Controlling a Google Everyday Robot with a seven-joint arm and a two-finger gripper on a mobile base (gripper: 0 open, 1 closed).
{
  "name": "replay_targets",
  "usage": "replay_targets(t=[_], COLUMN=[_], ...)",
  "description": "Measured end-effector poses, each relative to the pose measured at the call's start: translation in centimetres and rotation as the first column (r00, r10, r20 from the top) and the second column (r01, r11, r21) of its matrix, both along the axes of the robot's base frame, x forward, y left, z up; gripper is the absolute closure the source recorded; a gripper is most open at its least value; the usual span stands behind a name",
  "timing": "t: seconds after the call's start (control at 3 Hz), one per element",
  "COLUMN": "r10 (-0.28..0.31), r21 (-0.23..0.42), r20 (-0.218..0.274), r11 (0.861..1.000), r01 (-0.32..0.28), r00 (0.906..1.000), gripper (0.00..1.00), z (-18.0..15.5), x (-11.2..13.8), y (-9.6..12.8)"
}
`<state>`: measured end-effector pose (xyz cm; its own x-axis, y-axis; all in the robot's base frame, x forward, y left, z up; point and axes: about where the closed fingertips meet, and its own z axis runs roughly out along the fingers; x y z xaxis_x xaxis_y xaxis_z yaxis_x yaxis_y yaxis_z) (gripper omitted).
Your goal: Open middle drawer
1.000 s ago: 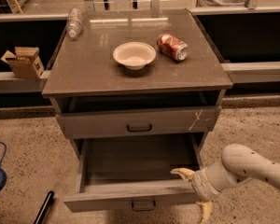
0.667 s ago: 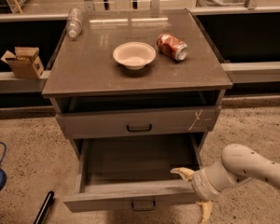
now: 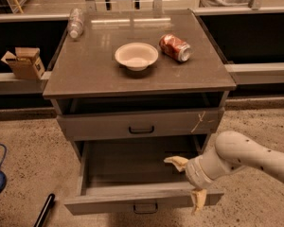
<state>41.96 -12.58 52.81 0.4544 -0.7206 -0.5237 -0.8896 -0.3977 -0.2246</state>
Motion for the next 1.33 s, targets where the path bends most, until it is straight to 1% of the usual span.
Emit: replay_targets(t=[0.33, 0.67, 1.0, 1.33], r10=[0.016, 0.006, -0.1, -0.207], r21=[-0.01, -0.01, -0.008, 0.002], r20=[0.002, -0.025, -0.049, -0.055], r11=[1.0, 1.0, 0.995, 0.978], r01=[-0.016, -0.006, 0.1, 0.207], r00=[0.9999, 0.9997, 0.9938, 0.9768], gripper=[0.16, 0.39, 0.7, 0.93], z=[0.7, -1.4, -4.6, -6.5], x=[2.6, 6.1, 9.4, 11.1], y=[1.4, 2.0, 1.9, 1.1])
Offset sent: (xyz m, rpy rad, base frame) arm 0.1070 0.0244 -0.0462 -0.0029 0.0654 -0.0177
